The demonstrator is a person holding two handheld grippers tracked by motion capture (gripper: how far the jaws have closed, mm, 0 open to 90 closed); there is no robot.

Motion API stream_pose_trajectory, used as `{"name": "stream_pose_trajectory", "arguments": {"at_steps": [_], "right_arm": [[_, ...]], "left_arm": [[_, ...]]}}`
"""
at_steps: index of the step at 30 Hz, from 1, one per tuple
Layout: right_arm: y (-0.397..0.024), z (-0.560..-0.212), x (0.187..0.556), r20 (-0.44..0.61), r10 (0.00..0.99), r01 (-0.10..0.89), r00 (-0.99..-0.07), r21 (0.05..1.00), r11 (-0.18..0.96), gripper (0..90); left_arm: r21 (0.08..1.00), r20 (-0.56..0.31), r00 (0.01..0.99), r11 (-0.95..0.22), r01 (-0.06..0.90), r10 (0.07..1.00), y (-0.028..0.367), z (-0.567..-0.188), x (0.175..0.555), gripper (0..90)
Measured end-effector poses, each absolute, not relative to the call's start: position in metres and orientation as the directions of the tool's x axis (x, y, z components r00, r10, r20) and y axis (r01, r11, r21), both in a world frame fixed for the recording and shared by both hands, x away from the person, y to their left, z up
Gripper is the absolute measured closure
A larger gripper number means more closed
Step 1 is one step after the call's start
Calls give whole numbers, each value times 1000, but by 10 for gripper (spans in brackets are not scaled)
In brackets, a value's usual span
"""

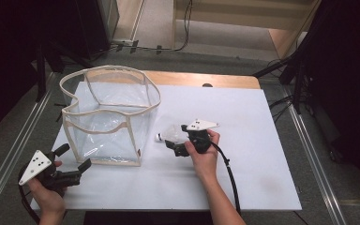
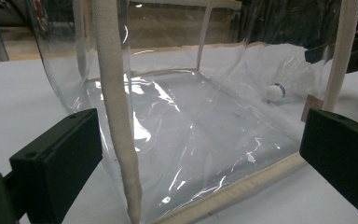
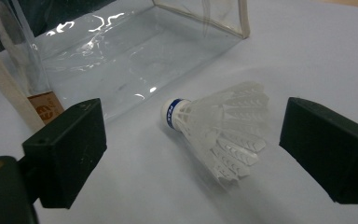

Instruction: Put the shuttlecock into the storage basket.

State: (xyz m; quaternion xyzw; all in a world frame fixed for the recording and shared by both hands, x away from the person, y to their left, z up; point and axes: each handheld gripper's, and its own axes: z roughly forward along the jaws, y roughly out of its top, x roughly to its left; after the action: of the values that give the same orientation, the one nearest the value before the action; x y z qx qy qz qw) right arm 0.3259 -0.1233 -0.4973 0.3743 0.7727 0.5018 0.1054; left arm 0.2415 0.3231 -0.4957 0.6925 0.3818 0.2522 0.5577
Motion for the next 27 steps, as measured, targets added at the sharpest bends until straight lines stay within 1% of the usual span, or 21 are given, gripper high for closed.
{"name": "stream_pose_trajectory", "arguments": {"at_steps": [1, 2, 4, 5, 8, 13, 16, 17, 18, 20, 22, 23, 25, 26, 27], "right_arm": [[-123, -498, 326, 214, 682, 472, -700, 855, 216, 118], [-122, -499, 327, 221, 680, 476, -699, 854, 212, 144], [-121, -499, 327, 230, 682, 487, -695, 848, 210, 144], [-118, -501, 328, 229, 680, 493, -697, 841, 222, 178], [-115, -505, 329, 244, 692, 518, -680, 827, 218, 238], [-112, -512, 334, 253, 721, 571, -646, 787, 236, 365], [-112, -512, 335, 243, 723, 570, -647, 784, 246, 444], [-112, -512, 335, 243, 723, 570, -647, 784, 246, 444], [-110, -512, 336, 244, 721, 574, -648, 779, 253, 470], [-108, -513, 336, 235, 716, 576, -657, 769, 276, 491], [-105, -514, 336, 231, 716, 582, -659, 760, 291, 542], [-105, -514, 336, 231, 716, 582, -659, 760, 291, 542], [-105, -515, 337, 219, 719, 580, -660, 756, 303, 572], [-103, -514, 336, 213, 716, 577, -665, 755, 312, 627], [-102, -515, 336, 206, 717, 575, -666, 753, 319, 647]], "left_arm": [[965, -74, 580, -88, 247, 811, 323, -496, 241, 0], [965, -74, 580, -88, 247, 811, 323, -496, 241, 0], [965, -73, 581, -90, 246, 811, 322, -496, 242, 0], [965, -71, 582, -92, 246, 810, 322, -496, 242, 0], [965, -71, 583, -92, 245, 809, 322, -496, 242, 0], [965, -65, 586, -98, 243, 808, 322, -496, 242, 0], [965, -63, 587, -100, 242, 807, 322, -496, 242, 0], [965, -63, 587, -100, 242, 807, 322, -496, 242, 0], [965, -63, 588, -100, 241, 806, 322, -496, 242, 0], [965, -64, 588, -99, 241, 806, 322, -496, 242, 0], [965, -64, 587, -99, 242, 807, 322, -496, 242, 0], [965, -65, 587, -98, 242, 807, 322, -496, 242, 0], [965, -63, 588, -100, 241, 806, 322, -496, 242, 0], [967, -63, 592, -98, 235, 804, 322, -496, 242, 0], [967, -64, 592, -97, 235, 803, 321, -496, 241, 0]]}}
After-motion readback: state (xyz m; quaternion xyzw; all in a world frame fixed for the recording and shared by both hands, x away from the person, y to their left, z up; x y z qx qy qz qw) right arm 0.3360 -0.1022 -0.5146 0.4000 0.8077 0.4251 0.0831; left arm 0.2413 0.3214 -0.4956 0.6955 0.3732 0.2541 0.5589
